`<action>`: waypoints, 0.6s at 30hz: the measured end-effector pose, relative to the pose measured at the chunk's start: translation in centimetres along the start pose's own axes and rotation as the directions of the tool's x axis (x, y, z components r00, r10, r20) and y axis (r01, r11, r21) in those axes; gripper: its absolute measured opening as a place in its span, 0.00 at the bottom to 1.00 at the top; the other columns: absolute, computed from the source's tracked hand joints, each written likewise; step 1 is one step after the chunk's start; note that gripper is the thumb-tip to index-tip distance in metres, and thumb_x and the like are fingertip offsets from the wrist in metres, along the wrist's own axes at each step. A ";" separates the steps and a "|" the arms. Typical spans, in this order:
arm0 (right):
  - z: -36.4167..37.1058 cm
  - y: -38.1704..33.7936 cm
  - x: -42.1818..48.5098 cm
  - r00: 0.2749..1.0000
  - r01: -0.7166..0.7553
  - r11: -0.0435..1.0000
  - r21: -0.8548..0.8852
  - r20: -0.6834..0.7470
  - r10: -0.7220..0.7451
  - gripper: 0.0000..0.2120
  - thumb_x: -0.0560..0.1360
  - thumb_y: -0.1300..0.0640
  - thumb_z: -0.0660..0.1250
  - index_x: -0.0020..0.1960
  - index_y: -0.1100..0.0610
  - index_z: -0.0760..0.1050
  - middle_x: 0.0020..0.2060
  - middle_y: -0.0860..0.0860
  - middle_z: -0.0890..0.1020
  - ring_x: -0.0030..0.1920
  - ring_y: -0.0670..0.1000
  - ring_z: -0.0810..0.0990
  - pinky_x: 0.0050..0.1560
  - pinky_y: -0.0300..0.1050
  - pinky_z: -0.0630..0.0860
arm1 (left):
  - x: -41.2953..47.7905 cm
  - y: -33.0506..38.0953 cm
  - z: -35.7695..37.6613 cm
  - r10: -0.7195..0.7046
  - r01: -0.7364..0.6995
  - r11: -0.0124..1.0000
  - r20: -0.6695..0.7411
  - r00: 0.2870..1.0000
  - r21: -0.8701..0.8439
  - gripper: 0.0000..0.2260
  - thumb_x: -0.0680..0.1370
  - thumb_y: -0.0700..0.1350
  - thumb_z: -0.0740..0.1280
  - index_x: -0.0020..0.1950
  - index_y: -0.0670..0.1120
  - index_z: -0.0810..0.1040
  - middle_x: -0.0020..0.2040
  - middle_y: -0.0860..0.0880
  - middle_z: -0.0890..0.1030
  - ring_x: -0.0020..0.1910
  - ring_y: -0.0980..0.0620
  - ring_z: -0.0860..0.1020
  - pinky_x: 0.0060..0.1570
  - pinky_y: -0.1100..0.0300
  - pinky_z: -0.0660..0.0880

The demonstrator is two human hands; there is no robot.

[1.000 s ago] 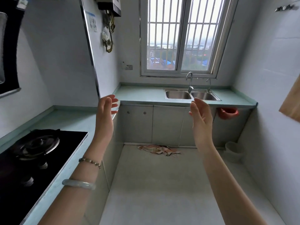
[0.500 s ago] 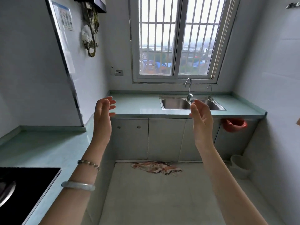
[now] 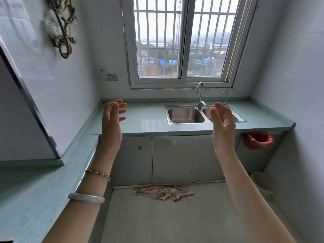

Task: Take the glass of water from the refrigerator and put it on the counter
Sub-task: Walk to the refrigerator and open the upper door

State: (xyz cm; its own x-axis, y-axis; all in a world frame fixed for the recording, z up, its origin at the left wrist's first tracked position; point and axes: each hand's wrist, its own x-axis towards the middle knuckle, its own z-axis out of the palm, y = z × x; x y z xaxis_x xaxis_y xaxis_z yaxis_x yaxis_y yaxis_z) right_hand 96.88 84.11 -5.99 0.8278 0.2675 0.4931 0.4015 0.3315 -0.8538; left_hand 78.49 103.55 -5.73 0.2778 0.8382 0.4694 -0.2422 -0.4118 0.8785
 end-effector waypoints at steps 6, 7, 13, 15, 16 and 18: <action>0.2 4.2 7.9 1.000 0.005 1.000 -0.025 0.001 -0.005 0.09 0.77 0.52 0.65 0.58 0.47 0.73 0.52 0.45 0.79 0.57 0.48 0.78 0.66 0.53 0.72 | 5.8 -3.4 6.5 0.023 -0.023 1.000 0.023 0.999 -0.008 0.14 0.79 0.56 0.52 0.57 0.52 0.72 0.52 0.56 0.79 0.53 0.54 0.78 0.54 0.56 0.75; -0.1 4.6 9.2 1.000 0.003 0.999 -0.033 -0.005 -0.003 0.09 0.77 0.52 0.65 0.58 0.48 0.73 0.53 0.44 0.79 0.57 0.49 0.78 0.66 0.52 0.72 | 6.7 -3.9 7.8 0.031 -0.031 0.999 0.031 0.999 -0.020 0.13 0.80 0.55 0.52 0.56 0.53 0.72 0.52 0.56 0.79 0.53 0.53 0.78 0.55 0.54 0.75; -4.3 6.8 14.3 0.995 0.018 0.997 -0.075 -0.095 -0.025 0.12 0.77 0.51 0.65 0.60 0.50 0.73 0.55 0.48 0.80 0.57 0.49 0.78 0.60 0.40 0.75 | 9.4 -6.3 17.1 0.034 -0.018 0.996 0.195 0.980 -0.082 0.19 0.78 0.57 0.52 0.60 0.47 0.72 0.55 0.51 0.79 0.53 0.54 0.78 0.53 0.59 0.75; -7.2 7.3 15.3 0.986 0.029 0.993 -0.116 -0.160 -0.048 0.14 0.76 0.50 0.65 0.60 0.51 0.73 0.52 0.42 0.79 0.54 0.42 0.78 0.58 0.38 0.73 | 9.5 -6.8 21.1 0.043 -0.005 0.991 0.284 0.958 -0.133 0.18 0.78 0.56 0.52 0.59 0.48 0.73 0.54 0.52 0.79 0.53 0.55 0.78 0.53 0.60 0.75; -9.0 7.3 15.7 0.978 0.028 0.990 -0.136 -0.200 -0.055 0.13 0.76 0.49 0.66 0.60 0.50 0.73 0.51 0.41 0.79 0.54 0.41 0.78 0.59 0.39 0.72 | 9.4 -6.9 23.5 0.050 0.012 0.984 0.337 0.940 -0.179 0.16 0.78 0.55 0.53 0.57 0.50 0.74 0.53 0.53 0.79 0.52 0.55 0.78 0.52 0.59 0.75; -12.5 6.8 16.1 0.955 -0.003 0.988 -0.156 -0.292 -0.043 0.12 0.76 0.49 0.66 0.59 0.49 0.74 0.51 0.42 0.79 0.54 0.45 0.78 0.58 0.43 0.74 | 8.7 -6.9 28.1 0.078 0.043 0.963 0.427 0.901 -0.266 0.13 0.79 0.54 0.54 0.55 0.53 0.75 0.52 0.53 0.80 0.51 0.54 0.79 0.51 0.58 0.75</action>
State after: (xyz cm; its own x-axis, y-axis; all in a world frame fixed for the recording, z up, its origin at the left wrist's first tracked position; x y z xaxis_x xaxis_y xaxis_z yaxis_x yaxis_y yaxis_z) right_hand 117.86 79.35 -5.90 0.8879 -0.0229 0.4594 0.4553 0.1853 -0.8708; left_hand 108.68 103.64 -5.18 0.6282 0.5704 0.5292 -0.4685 -0.2657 0.8426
